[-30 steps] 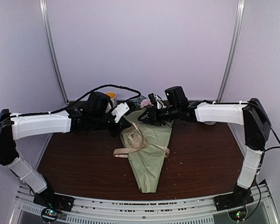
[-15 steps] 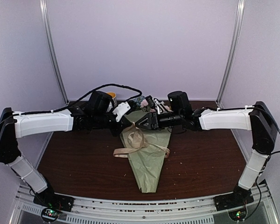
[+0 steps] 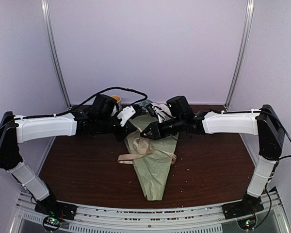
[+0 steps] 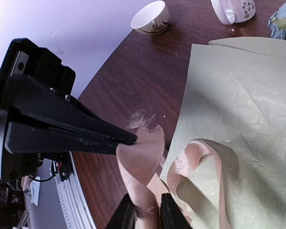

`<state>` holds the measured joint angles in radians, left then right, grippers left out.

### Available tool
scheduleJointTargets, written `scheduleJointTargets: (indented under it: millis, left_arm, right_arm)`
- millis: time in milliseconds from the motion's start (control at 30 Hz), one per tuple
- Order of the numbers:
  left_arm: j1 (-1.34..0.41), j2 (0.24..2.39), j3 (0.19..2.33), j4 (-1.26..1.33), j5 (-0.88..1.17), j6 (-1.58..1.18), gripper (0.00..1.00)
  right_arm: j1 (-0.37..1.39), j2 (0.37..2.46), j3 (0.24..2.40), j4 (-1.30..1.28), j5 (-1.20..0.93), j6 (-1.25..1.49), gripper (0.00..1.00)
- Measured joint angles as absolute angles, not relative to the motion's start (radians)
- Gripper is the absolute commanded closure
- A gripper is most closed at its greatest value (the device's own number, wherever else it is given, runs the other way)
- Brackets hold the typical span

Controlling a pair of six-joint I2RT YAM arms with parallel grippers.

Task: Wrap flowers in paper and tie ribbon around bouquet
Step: Cross the ribbon over the folded bouquet.

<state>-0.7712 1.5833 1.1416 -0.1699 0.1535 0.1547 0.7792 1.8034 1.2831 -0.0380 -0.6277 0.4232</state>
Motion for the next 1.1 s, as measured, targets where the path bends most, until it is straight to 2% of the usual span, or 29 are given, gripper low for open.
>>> scheduleJointTargets:
  millis: [33, 133, 200, 300, 467, 667, 833, 1100]
  left_arm:
    - [-0.771, 1.584, 1.142, -0.171, 0.154, 0.155, 1.00]
    - [-0.771, 1.584, 1.142, -0.176, 0.156, 0.155, 1.00]
    - [-0.771, 1.584, 1.142, -0.178, 0.155, 0.150, 0.78]
    - [-0.764, 1.594, 1.156, -0.199, 0.146, 0.129, 0.70]
    - [-0.739, 1.596, 1.163, -0.202, 0.139, 0.085, 0.63]
    - [-0.754, 1.543, 1.101, -0.190, 0.174, 0.043, 0.63]
    - [-0.763, 1.669, 1.174, -0.215, 0.153, 0.044, 0.52]
    - [-0.763, 1.840, 1.261, -0.264, 0.103, 0.076, 0.53]
  right_arm:
    - [0.779, 1.809, 1.288, -0.044, -0.622, 0.426, 0.98]
    - [0.779, 1.812, 1.291, -0.056, -0.607, 0.419, 1.00]
    - [0.779, 1.812, 1.291, -0.055, -0.601, 0.429, 1.00]
    - [0.774, 1.813, 1.291, -0.049, -0.595, 0.452, 1.00]
    - [0.758, 1.824, 1.291, -0.003, -0.589, 0.527, 1.00]
    - [0.733, 1.871, 1.291, 0.059, -0.587, 0.617, 1.00]
    - [0.730, 1.918, 1.291, 0.074, -0.584, 0.657, 1.00]
    - [0.730, 1.921, 1.292, 0.080, -0.569, 0.663, 1.00]
